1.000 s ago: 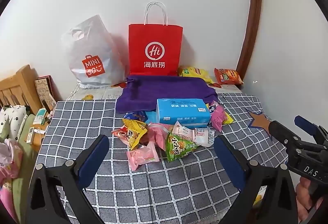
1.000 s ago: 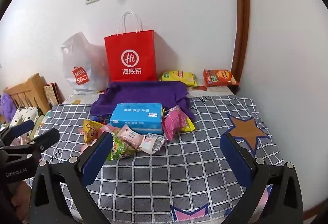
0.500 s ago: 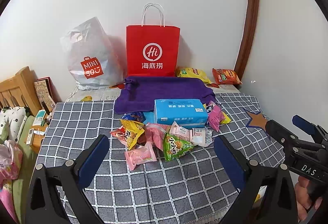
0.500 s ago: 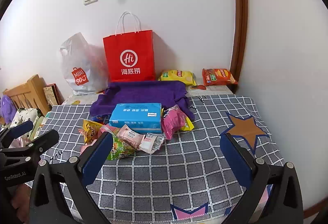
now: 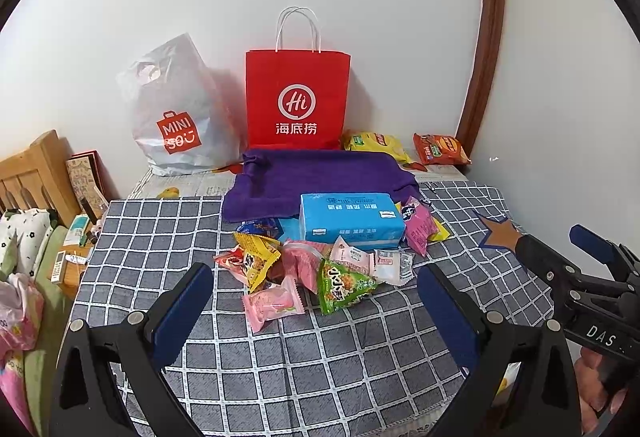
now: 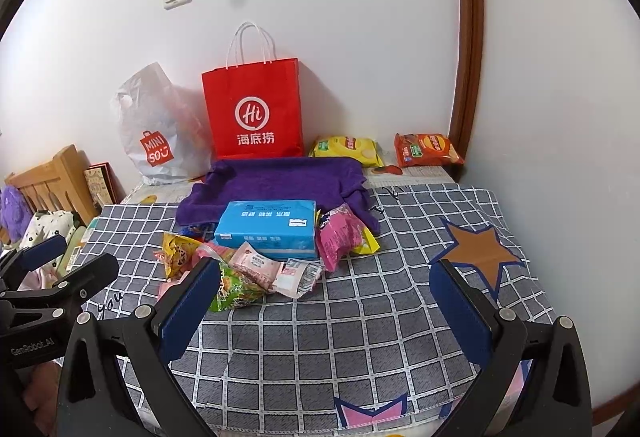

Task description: Organize snacks

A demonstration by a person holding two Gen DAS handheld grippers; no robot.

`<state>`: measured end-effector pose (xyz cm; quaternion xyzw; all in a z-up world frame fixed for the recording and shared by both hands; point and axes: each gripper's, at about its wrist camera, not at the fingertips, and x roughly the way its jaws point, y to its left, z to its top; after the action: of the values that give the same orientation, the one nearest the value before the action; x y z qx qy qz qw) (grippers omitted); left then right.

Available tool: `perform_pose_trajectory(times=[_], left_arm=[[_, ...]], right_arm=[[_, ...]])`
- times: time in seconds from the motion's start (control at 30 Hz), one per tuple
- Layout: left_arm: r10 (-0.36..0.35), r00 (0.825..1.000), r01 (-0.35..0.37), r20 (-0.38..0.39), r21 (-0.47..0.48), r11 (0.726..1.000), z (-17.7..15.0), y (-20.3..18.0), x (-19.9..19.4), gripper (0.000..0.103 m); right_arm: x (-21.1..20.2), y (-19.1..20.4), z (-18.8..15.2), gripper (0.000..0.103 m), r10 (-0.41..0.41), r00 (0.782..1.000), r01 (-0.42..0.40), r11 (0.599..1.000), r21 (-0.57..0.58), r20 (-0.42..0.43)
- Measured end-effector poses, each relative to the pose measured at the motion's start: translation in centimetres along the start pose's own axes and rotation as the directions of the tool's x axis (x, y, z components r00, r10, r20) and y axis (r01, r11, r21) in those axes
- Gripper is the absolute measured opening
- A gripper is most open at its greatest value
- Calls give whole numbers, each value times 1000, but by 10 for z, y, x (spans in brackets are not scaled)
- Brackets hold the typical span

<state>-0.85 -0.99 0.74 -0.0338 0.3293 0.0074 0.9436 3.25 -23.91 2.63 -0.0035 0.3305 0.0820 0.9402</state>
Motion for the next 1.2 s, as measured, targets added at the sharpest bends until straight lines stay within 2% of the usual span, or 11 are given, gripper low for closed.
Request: perform_pose_trajectory(times=[1.2], left_arm=[[-10, 1000, 10, 10, -3, 1000, 0, -1, -4, 102]], right_arm=[[-11, 5, -3, 103, 12, 999, -12, 1000, -10, 30]])
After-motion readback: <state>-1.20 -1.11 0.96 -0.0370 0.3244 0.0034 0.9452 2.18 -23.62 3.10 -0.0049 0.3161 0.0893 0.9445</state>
